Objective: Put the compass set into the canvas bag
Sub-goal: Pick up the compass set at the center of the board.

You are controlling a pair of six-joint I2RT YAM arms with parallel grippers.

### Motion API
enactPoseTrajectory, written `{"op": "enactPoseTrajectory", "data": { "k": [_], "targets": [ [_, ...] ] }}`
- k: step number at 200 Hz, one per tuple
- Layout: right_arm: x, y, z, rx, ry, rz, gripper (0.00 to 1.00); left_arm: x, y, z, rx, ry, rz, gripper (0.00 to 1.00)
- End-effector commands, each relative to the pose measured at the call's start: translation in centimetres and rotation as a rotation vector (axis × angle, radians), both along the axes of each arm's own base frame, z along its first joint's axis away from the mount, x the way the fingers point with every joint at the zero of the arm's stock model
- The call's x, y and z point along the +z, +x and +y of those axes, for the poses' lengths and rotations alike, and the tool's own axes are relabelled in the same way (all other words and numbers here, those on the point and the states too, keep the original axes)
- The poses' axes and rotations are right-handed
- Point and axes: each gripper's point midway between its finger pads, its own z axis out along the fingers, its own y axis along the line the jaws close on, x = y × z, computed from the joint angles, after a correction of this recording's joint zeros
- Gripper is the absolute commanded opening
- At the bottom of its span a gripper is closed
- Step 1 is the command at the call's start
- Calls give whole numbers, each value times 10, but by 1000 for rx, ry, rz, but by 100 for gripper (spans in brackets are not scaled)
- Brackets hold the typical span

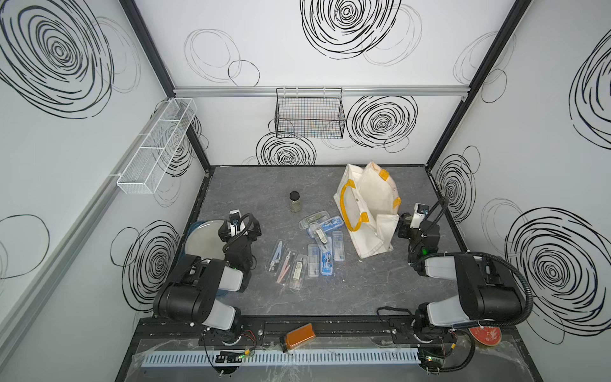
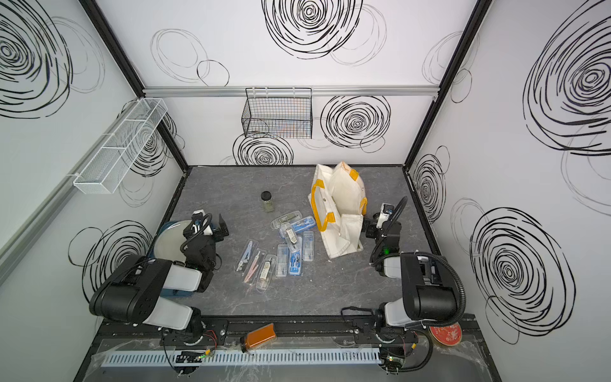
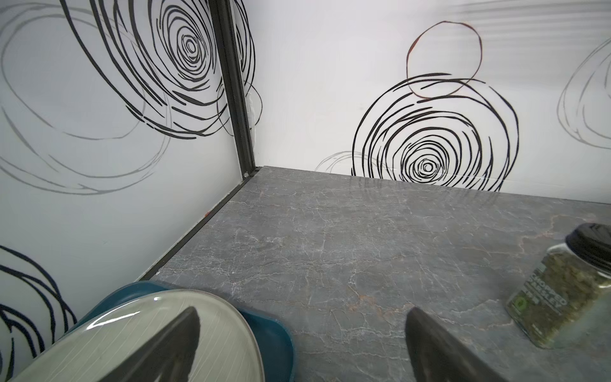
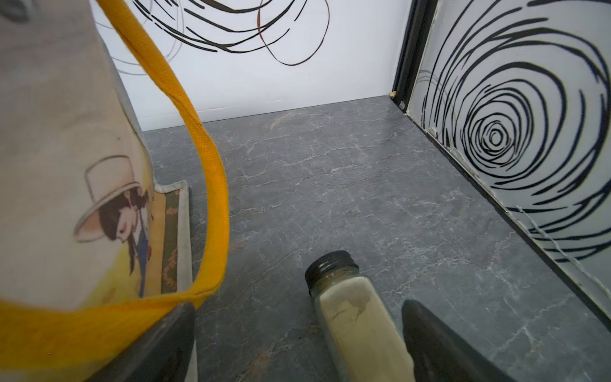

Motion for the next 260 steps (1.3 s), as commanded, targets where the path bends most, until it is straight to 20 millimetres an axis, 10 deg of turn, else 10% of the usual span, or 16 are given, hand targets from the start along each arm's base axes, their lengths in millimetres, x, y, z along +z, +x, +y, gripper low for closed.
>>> {"op": "enactPoseTrajectory", "data": {
  "k": [1,206,260],
  "targets": [
    [1,4,1,15,-7,1,100,15,2,1,10,5,-58,99],
    [0,4,2,23,1,11,100,13,4,1,-15,-10,-55,99],
    [19,9,-2,-58,4,143,100,41,-19,-10,36,68,-108,99]
  ]
}}
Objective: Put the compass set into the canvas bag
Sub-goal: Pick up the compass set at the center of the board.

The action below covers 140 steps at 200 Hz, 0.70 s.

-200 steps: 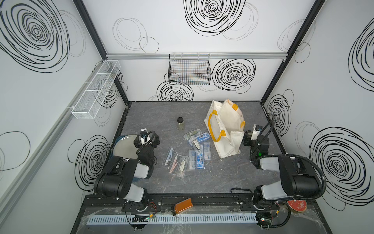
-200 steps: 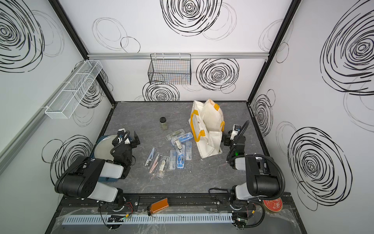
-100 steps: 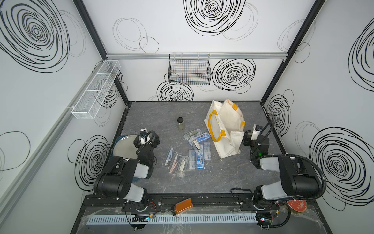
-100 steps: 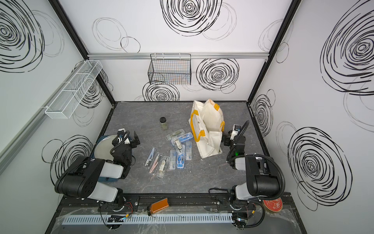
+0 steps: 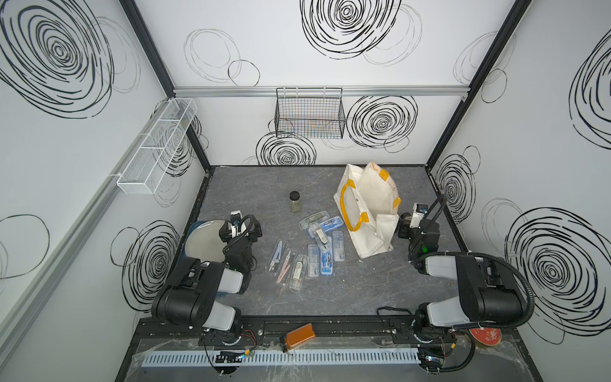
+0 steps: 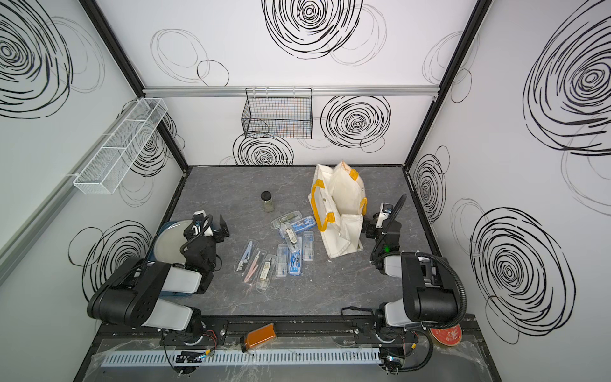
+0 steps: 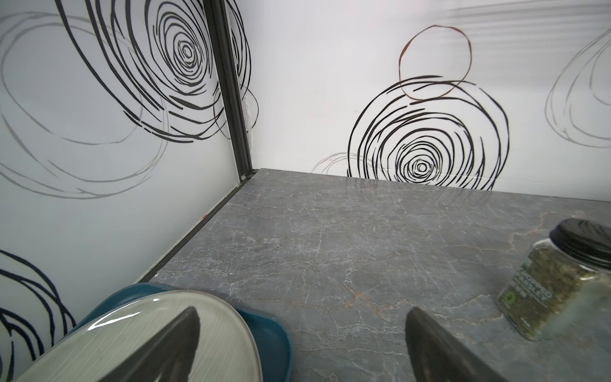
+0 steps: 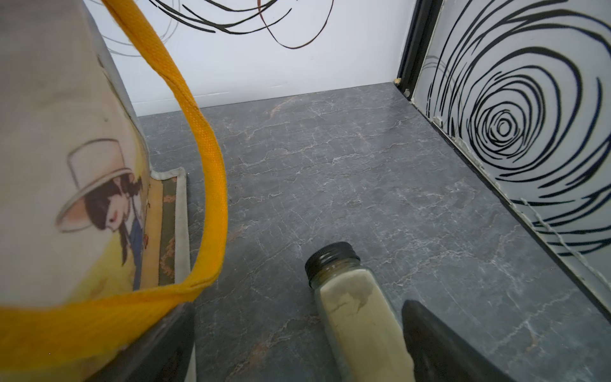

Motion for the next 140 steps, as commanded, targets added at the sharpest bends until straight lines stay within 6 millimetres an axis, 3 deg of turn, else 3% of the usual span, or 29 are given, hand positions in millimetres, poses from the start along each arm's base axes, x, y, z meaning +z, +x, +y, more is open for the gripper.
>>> {"op": "enactPoseTrajectory", "data": {
  "k": [1,32,73,116,140],
  "targets": [
    [20,5,-6,-76,12,74,100,34,-11,-2,50,47,-88,99],
    [27,-13,-17,-226,38,136,100,41,-4,-25,67,70,34,99],
    [44,-65,-50,-516,77,165,100,49,7,-53,113,100,260,99],
    [104,-93,-39,-435,152,75,100,27,8,-89,10,-105,431,99],
    [144,-97,-21,-312,175,9,100,7,4,-102,-43,-237,489,99]
  ]
}}
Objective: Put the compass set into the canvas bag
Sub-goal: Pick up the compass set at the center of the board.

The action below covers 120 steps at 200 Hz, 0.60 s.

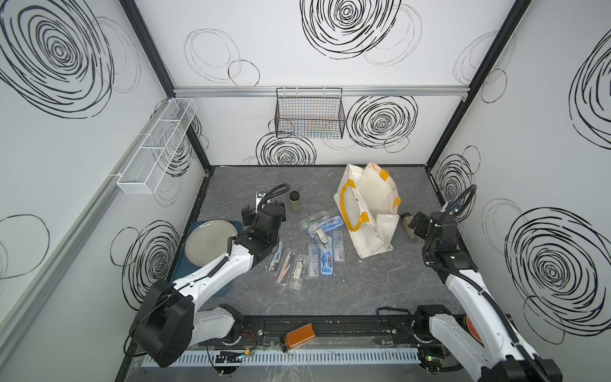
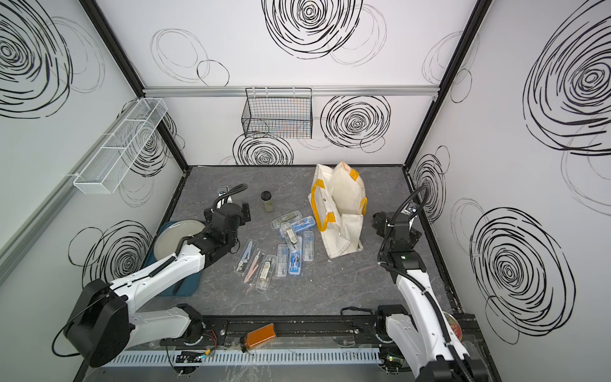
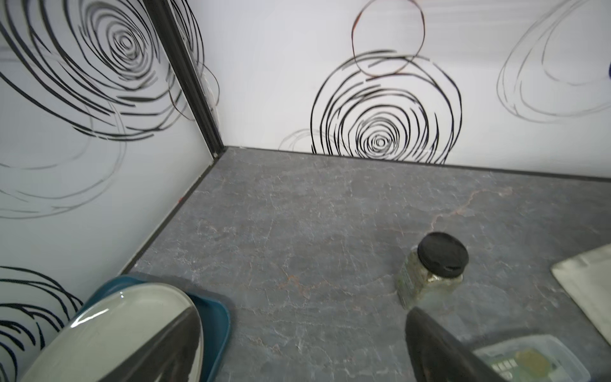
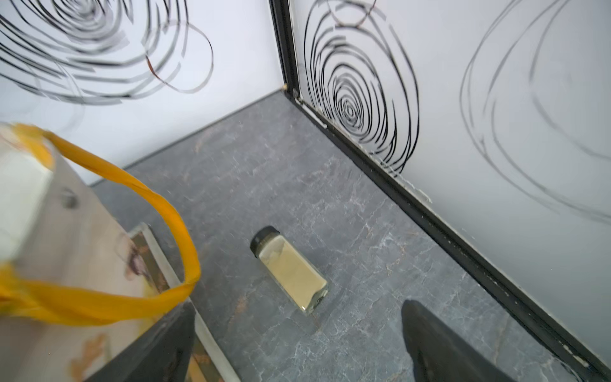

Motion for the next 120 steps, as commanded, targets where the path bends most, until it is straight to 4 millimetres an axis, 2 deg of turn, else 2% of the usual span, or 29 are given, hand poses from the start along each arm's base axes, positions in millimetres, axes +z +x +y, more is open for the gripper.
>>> {"op": "enactPoseTrajectory", "data": {
  "k": [1,35,66,97,120],
  "targets": [
    [26,-10,16,90,25,-14,100,-44,-18,-11,-18,-144,168,99],
    [73,2,67,345,25,-79,100,-67,-24,-14,-32,-215,234,99],
    [102,18,124,539,-26,-107,100,-84,-30,-13,-40,-225,280,99],
    [110,30,205,775,-91,-102,100,-104,-35,-23,-89,-251,337,99],
    [101,32,267,931,-156,-85,100,-114,-38,-30,-107,-256,363,99]
  ]
}}
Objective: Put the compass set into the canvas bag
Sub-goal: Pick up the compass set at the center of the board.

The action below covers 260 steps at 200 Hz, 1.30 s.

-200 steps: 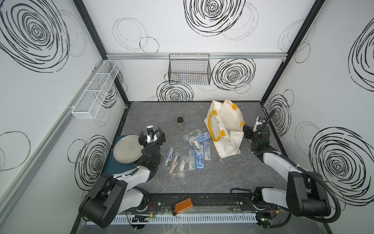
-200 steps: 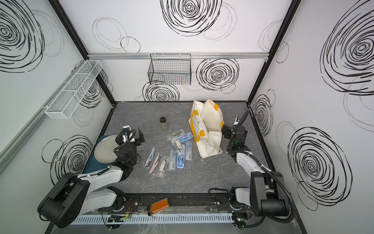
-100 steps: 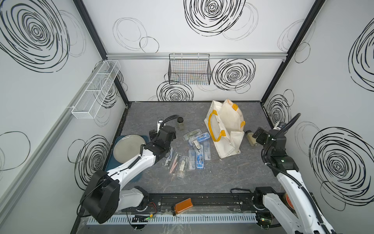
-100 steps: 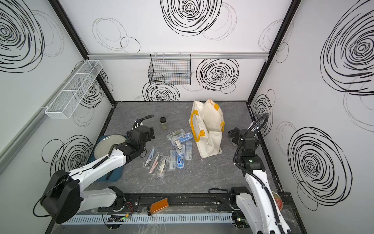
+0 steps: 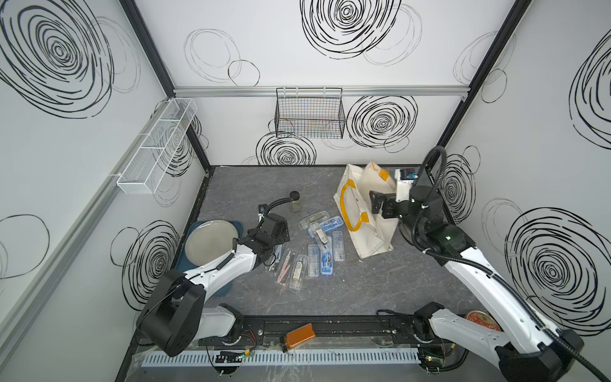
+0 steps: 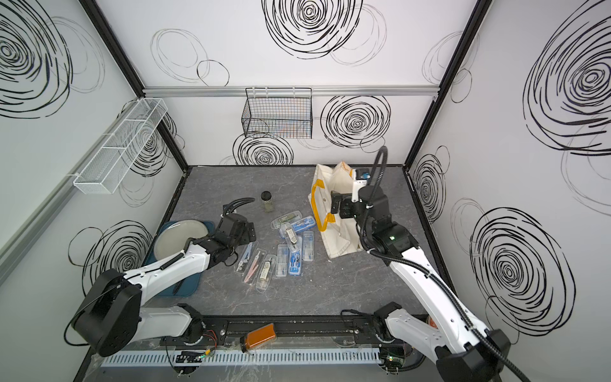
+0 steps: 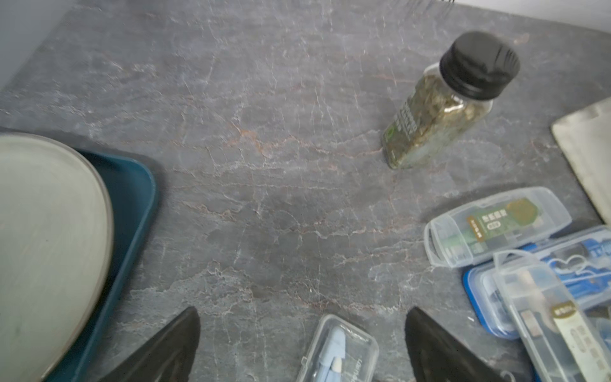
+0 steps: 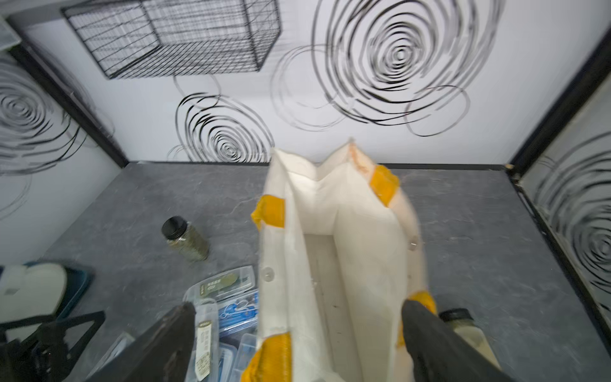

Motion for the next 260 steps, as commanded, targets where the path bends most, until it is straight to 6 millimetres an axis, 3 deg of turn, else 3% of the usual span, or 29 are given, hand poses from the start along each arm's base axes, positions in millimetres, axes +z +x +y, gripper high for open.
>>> {"op": "enactPoseTrajectory", "data": {
  "k": [1,36,56,78,142,189,260],
  "targets": [
    [6,1,58,163,-67,-52,100,-10,-2,-11,-21,-47,20,99],
    [-24,2,135,335,-101,-1,100,-22,-4,-15,-32,-25,67,99],
    [-46,6,166,394,-64,72,100,-31,-6,-21,-44,-27,99,97],
    [-65,9,186,430,-9,139,100,-41,-7,-28,-60,-32,126,94],
    [-116,25,200,396,-3,275,100,-61,-8,-35,-78,1,206,85],
    [-132,30,198,386,24,313,100,-76,-11,-36,-82,11,256,79],
    [-143,34,197,386,34,338,100,-87,-7,-33,-68,9,266,61]
  ]
}}
